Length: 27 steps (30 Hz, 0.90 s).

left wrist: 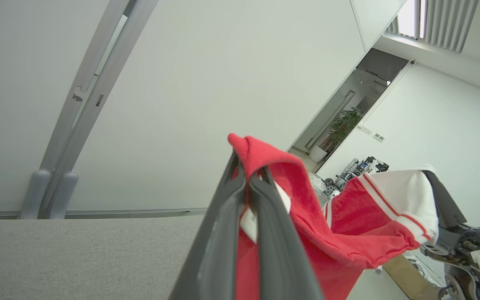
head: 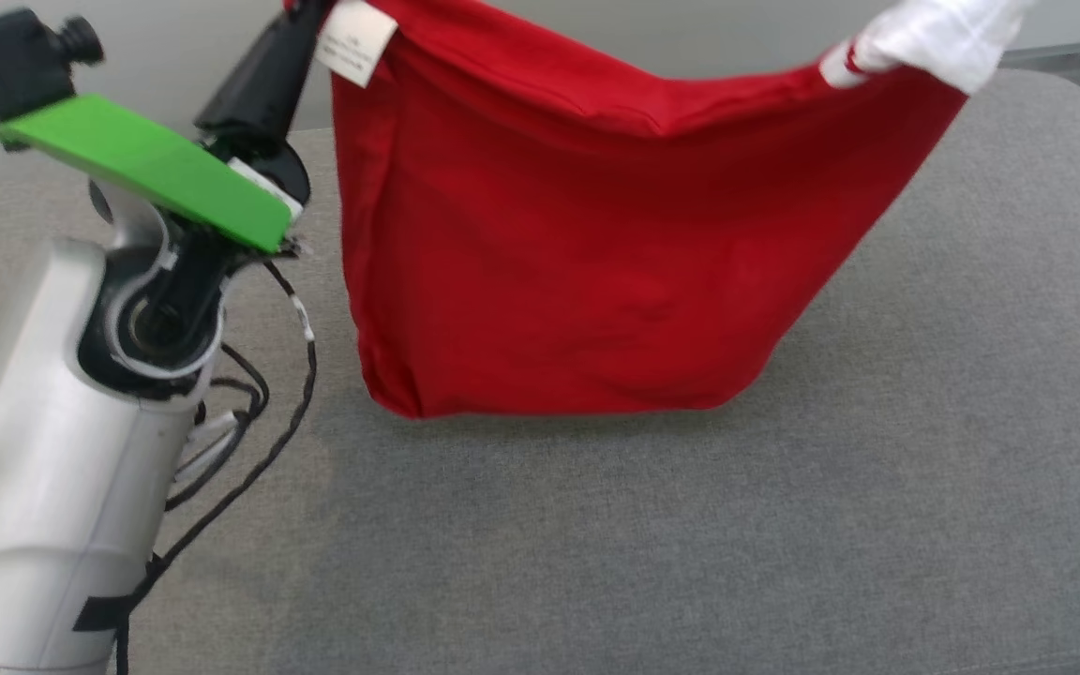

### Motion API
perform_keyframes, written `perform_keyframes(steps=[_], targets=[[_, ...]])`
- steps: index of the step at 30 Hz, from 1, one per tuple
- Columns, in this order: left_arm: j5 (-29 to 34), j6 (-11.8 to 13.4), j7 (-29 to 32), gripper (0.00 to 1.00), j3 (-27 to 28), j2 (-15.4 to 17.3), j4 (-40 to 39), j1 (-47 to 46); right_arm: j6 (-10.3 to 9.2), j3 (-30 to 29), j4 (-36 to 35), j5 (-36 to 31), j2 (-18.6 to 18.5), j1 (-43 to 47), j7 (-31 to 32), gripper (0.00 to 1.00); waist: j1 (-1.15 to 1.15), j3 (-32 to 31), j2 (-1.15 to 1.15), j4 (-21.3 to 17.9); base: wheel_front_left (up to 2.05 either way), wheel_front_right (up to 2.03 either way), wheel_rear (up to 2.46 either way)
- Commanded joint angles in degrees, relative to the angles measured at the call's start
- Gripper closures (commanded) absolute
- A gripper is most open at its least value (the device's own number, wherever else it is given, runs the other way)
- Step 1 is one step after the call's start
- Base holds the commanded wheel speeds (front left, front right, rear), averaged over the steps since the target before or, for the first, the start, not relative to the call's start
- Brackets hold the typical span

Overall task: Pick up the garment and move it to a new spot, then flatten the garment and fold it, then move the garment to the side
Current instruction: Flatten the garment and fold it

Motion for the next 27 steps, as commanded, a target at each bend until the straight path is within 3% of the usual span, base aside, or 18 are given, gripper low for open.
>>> perform_keyframes(steps=[1,8,14,19,23,27], targets=[[-0.97,1.09,0.8,1.0,0.69,0.21,-0.05,-2.26,-0.04,0.27,0.24,-0.46,0.95,-2.97,0.9,1.0,0.0,3.63,0.0,-3.53,0.0,0.0,0.0],[-0.1,4.05,1.21,1.0,2.58,-0.74,1.49,-11.37,-0.04,-1.2,7.07,-5.03,5.56,-14.72,0.83,1.0,0.0,9.48,0.0,-5.34,0.0,0.0,0.0],[3.77,4.37,-5.94,1.0,4.77,-2.41,7.09,-16.89,-0.03,-1.54,17.41,-12.8,9.57,-21.11,-4.6,1.0,0.0,13.35,0.0,-5.99,0.0,0.0,0.0],[8.89,2.02,-17.21,1.0,6.3,-4.44,12.22,-22.07,-0.03,-6.47,22.41,-20.75,14.59,-28.23,-17.0,1.0,0.0,14.2,0.0,-5.87,0.0,0.0,0.0],[13.68,-0.36,-21.11,1.0,8.11,-5.71,13.95,-25.19,-0.05,-10.5,17.21,-26.03,16.64,-32.18,-18.49,1.0,0.0,14.32,0.0,-5.35,0.0,0.0,0.0],[16.78,-2.81,-21.49,1.0,10.73,-8.24,14.09,-21.65,-0.06,-8.93,14.08,-29.17,17.01,-25.79,-18.42,1.0,0.0,13.89,0.0,-4.77,0.0,0.0,0.0]])
